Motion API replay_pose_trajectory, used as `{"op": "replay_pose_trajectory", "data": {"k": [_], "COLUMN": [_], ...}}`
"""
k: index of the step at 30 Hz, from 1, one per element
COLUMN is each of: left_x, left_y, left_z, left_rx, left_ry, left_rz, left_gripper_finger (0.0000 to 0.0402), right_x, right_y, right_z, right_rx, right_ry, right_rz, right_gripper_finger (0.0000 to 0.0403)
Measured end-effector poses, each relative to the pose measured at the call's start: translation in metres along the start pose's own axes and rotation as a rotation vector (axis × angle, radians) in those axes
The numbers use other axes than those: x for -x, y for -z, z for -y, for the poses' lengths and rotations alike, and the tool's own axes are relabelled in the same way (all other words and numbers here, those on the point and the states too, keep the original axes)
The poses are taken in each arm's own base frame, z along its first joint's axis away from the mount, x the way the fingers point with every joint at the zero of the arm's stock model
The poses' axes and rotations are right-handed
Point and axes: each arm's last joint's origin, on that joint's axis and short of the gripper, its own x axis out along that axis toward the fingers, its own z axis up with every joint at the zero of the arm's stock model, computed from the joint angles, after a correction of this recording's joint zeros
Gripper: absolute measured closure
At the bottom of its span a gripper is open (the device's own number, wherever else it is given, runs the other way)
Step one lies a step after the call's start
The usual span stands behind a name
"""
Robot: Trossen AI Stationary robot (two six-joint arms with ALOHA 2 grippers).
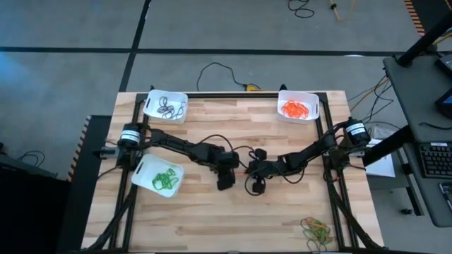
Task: Sort rubber bands into baskets
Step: Put the orange rubber band into the top right white bin
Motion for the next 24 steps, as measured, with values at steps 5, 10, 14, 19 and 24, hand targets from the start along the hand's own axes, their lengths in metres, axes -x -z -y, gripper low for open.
{"op": "replay_pose_trajectory", "data": {"k": [5, 10, 14, 19, 24], "left_x": [0.047, 0.109, 0.154, 0.174, 0.165], "left_y": [-0.002, 0.012, 0.043, 0.094, 0.129], "left_z": [-0.004, -0.010, -0.019, -0.026, -0.020], "left_rx": [-0.055, -0.046, 0.067, 0.269, 0.384], "left_ry": [-0.108, -0.140, -0.126, -0.027, 0.073], "left_rz": [0.056, 0.153, 0.120, -0.067, -0.212], "left_gripper_finger": [0.0267, 0.0228, 0.0213, 0.0216, 0.0230], "right_x": [0.014, 0.049, 0.085, 0.129, 0.163], "right_y": [-0.001, -0.014, -0.037, -0.068, -0.085], "right_z": [0.006, 0.026, 0.058, 0.114, 0.173], "right_rx": [-0.030, -0.026, -0.037, -0.190, -0.430], "right_ry": [0.017, 0.059, 0.172, 0.374, 0.514], "right_rz": [-0.078, -0.146, -0.171, -0.097, -0.046], "right_gripper_finger": [0.0393, 0.0393, 0.0394, 0.0394, 0.0394]}}
